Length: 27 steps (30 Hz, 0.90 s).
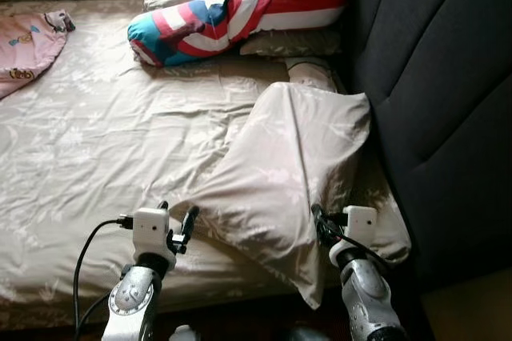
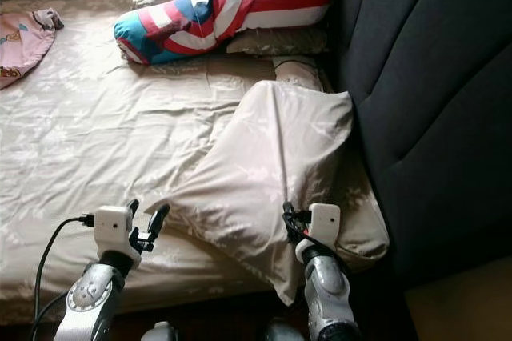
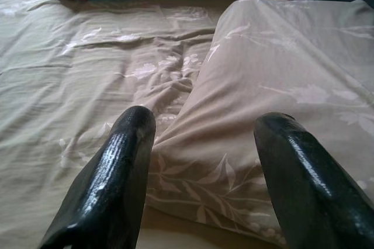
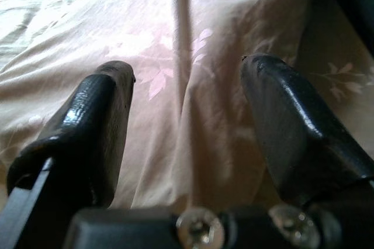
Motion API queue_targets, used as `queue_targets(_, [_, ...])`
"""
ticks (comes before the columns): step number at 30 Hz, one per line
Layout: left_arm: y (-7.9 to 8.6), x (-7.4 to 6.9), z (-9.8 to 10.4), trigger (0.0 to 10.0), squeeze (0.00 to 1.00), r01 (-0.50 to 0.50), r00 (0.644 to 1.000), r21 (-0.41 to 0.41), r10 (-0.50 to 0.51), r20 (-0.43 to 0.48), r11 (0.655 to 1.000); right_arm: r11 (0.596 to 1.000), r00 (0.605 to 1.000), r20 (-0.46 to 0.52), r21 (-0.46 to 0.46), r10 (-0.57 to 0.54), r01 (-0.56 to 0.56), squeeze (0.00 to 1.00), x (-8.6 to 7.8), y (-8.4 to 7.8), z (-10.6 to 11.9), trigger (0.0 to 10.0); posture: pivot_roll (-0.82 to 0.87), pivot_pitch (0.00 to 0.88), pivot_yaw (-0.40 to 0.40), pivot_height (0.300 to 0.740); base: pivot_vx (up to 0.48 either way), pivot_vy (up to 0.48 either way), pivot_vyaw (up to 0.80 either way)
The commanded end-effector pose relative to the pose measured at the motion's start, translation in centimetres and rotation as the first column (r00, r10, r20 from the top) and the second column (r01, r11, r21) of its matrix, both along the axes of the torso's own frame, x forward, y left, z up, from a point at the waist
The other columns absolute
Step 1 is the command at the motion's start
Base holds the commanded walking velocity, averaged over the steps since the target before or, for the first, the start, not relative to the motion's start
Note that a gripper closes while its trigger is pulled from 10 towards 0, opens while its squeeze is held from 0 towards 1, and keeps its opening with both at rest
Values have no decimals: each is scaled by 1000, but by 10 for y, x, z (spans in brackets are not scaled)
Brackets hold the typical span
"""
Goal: Clean up the room
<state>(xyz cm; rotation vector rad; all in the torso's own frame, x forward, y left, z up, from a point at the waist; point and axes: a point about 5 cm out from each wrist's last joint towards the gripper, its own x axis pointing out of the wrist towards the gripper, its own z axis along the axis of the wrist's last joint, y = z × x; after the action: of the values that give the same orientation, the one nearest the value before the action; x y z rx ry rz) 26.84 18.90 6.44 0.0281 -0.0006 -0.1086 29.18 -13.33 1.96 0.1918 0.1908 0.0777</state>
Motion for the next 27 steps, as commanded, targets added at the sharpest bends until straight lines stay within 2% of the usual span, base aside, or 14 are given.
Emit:
queue_targets(1, [2, -1, -5, 10000, 0, -16, 999, -26, 15, -45, 1000, 1000, 1000, -28, 5, -3, 3, 0, -4, -1, -6, 10000, 41, 222, -55, 660, 0, 0, 0])
queue_targets(17, [3, 1, -4, 10000, 0, -29, 998, -40, 27, -62, 999, 1000, 996, -89, 2, 21, -21, 0, -2, -6, -13, 10000, 43, 228, -60, 660, 0, 0, 0])
queue_targets(21, [2, 0, -4, 10000, 0, -20, 998, -38, 18, -61, 999, 999, 983, -180, -21, 26, -30, 0, -6, -5, -24, 10000, 45, 230, -59, 660, 0, 0, 0])
queue_targets(27, [2, 0, -3, 10000, 0, -19, 998, -35, 17, -57, 999, 1000, 976, -219, -3, 1, -2, 0, -12, -11, -31, 10000, 48, 235, -58, 660, 147, 0, 0])
